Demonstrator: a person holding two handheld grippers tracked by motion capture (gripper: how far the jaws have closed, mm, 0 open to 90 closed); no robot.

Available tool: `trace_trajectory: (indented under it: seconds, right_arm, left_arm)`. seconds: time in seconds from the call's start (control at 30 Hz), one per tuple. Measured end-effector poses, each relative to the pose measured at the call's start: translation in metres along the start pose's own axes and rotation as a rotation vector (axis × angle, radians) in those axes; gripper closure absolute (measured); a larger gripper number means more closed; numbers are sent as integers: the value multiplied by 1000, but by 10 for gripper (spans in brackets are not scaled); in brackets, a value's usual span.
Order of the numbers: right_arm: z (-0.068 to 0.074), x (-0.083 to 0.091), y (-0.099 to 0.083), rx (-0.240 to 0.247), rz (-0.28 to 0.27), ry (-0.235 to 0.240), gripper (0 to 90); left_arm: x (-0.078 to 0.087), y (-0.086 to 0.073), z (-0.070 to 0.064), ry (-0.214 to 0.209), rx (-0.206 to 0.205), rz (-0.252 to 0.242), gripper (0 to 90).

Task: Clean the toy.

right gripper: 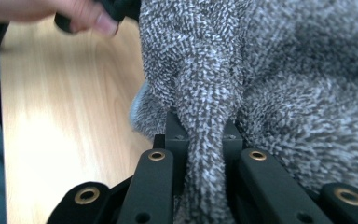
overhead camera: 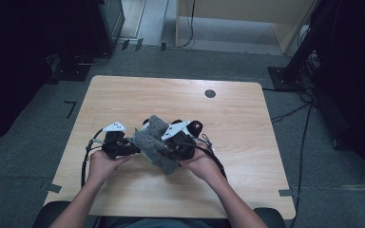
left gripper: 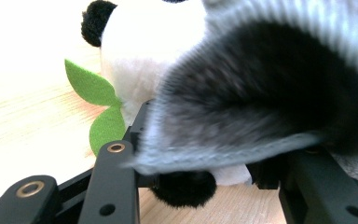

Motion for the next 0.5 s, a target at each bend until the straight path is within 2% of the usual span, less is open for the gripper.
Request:
trace_trajectory:
  seconds: [0.1, 0.2, 0.5]
  right_arm:
    - [0, 6, -7, 13, 26, -8, 814]
    - [-3, 14, -14, -1, 49, -18, 814]
    - [-15, 41, -24, -74, 27, -33, 814]
  left_arm:
    - [0, 0, -1, 3, -1, 3, 546]
    - [0, 0, 1, -3, 10, 0, 546]
    - [-1, 1, -1, -11, 2, 3, 551]
Point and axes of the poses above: each handheld gripper's, and its own axes: x roughly backward along the jaws, y roughly out of its top, z roughly to its left, the point moved 4 cm from there along -x, roughly forward along the jaws, and after that the axes turned 11 degrees about -x, right-handed, at the moved point
